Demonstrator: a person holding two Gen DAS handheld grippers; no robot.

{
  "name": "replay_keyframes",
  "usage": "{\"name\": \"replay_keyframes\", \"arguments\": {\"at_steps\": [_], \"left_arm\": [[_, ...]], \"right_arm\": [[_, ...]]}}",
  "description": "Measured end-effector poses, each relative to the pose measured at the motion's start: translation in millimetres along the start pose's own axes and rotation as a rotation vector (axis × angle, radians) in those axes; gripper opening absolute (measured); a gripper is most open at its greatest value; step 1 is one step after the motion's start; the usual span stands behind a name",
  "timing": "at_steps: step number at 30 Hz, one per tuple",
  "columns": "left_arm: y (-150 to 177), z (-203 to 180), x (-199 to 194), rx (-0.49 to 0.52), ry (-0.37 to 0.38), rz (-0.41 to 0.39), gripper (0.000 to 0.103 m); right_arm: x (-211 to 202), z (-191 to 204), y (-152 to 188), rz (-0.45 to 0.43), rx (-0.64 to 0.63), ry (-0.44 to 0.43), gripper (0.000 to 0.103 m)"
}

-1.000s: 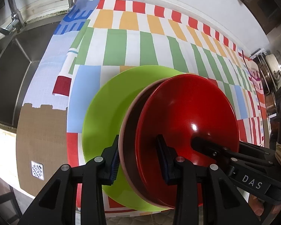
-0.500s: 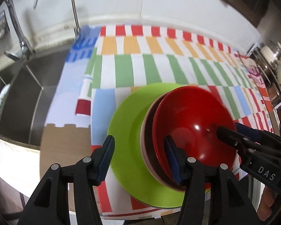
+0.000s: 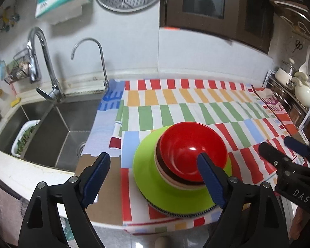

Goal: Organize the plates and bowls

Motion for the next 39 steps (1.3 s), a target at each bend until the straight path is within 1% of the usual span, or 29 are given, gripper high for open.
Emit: {"name": "replay_keyframes", "arguments": {"at_steps": [5,7,17,22,24,27,30,39], "left_arm": [[12.6,-11.0,-36.5,-0.010,-0.024,-0.058,0.089],[19.6,-16.8,-53.7,-0.005,-0.045,-0.084,0.089],[47.4,-36.1,-130.6,0.008,-0.105,-0.188,0.100],[61.3,-38.9,-154.8,0.004,-0.113,-0.201,0.101],[66.2,-38.9,-161.8,0.006,-0.118,-0.204,0.102],[73.5,-38.1,-173.1,0.005,-0.119,-0.211,0.102],[80.5,-38.0,-184.0,-0.002,-0.111,-0.207,0.103],[93.0,-39.5,-208.0,0.005,-0.121,-0.212,0.103]], "right_arm": [[-37.0,-6.2,9.1,-0.074,-0.026,-0.011,0.083],[-52.8,-11.5,14.8,-0.100,-0.028,-0.023,0.083],[-113.1,-29.8,40.9,-0.139,0.008,-0.050,0.083],[-142.8,-28.7,54.7,-0.170,-0.011,-0.056,0.083],[-151.5,-29.5,59.3,-0.175,-0.009,-0.057,0.086],[-164.2,-28.4,66.4,-0.181,-0.013,-0.056,0.087],[-174.9,-26.8,72.0,-0.187,-0.016,-0.060,0.087],[-199.8,-25.8,86.4,-0.199,-0.022,-0.071,0.087]]}}
Point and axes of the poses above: each gripper's, at about its wrist camera, not at the fingertips, and x roughly the way its jaws point, z to its left, y to its underside, the point moved 1 cm from there along x, roughly the way its jaws point, and after that the axes turned 9 degrees about -z, right-handed, at the moved point
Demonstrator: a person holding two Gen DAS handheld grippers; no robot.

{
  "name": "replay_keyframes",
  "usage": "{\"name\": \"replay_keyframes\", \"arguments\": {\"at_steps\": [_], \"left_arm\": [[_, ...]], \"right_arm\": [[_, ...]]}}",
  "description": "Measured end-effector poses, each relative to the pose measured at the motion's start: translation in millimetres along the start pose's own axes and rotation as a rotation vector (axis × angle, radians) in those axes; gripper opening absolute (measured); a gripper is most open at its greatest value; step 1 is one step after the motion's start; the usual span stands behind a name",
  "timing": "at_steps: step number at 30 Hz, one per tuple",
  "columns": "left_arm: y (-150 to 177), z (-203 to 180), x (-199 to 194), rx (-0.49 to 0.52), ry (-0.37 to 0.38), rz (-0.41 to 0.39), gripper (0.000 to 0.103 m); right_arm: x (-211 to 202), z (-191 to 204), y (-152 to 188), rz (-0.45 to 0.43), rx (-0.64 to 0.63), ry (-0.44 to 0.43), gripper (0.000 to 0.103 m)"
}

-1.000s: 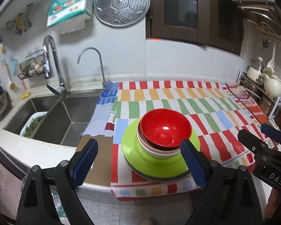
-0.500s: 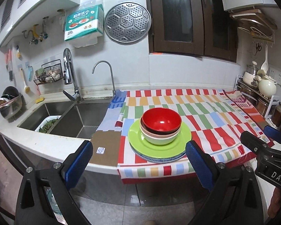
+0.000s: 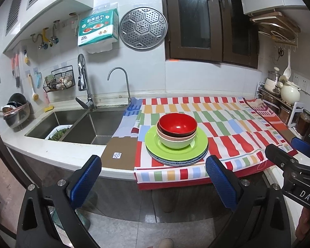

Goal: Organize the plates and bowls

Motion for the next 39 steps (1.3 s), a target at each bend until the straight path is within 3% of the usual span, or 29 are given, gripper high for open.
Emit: {"name": "replay_keyframes", "arguments": {"at_steps": [14,39], "left_arm": [[5.5,-1.4,-23.2,0.017,-0.006,-0.008,0.103],[7.1,-9.0,-26.5,0.019,0.021,0.003,0.103]], "right_arm": [[-25.0,-1.8,8.3,-0.002,0.004,-0.010,0.087],[-35.5,-7.4,13.2,-0.003,0.000,-0.002,0.087]]}}
Point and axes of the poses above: each gripper's, at about its wrist camera, not at the fingertips, and x roughly the way its jaws point, z to its left, y to its underside, the point moved 1 cm from there along x, roughly the way its jaws point, and after that the axes turned 9 degrees about -z, right-handed, at the moved point
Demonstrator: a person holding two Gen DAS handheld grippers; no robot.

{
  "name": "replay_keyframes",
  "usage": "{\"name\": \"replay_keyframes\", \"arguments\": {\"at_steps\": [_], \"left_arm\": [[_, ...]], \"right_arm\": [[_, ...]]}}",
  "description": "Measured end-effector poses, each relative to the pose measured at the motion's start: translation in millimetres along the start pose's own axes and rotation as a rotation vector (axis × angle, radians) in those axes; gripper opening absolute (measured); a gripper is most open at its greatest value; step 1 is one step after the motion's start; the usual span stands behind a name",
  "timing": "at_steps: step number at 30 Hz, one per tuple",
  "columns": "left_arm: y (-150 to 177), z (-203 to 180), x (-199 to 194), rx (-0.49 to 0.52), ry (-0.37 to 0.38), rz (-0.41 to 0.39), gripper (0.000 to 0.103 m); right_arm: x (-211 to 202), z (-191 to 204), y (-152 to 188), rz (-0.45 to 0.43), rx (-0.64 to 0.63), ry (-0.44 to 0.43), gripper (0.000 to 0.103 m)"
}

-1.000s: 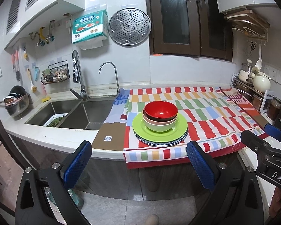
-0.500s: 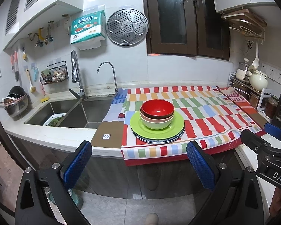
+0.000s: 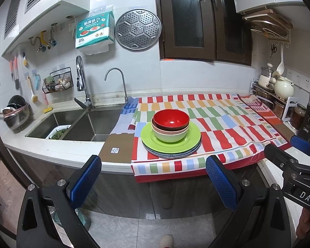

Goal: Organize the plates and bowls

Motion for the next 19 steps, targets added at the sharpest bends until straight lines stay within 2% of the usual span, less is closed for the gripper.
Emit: {"name": "replay_keyframes", "arguments": {"at_steps": [19], "left_arm": [[-0.1,-0.1,5.5,0.000,0.013,0.008,0.103]], "right_arm": [[0.1,-2.7,0.4,0.006,0.002,0.006,0.087]]}}
Point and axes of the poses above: each gripper's, at about its wrist camera, not at the fingertips, and x roughly the way its jaws point, z to its left, y to its underside, the point moved 1 cm from there along x, roughly the way its jaws point, and after that the axes turned 9 degrees about -z, right-handed, at the moved point
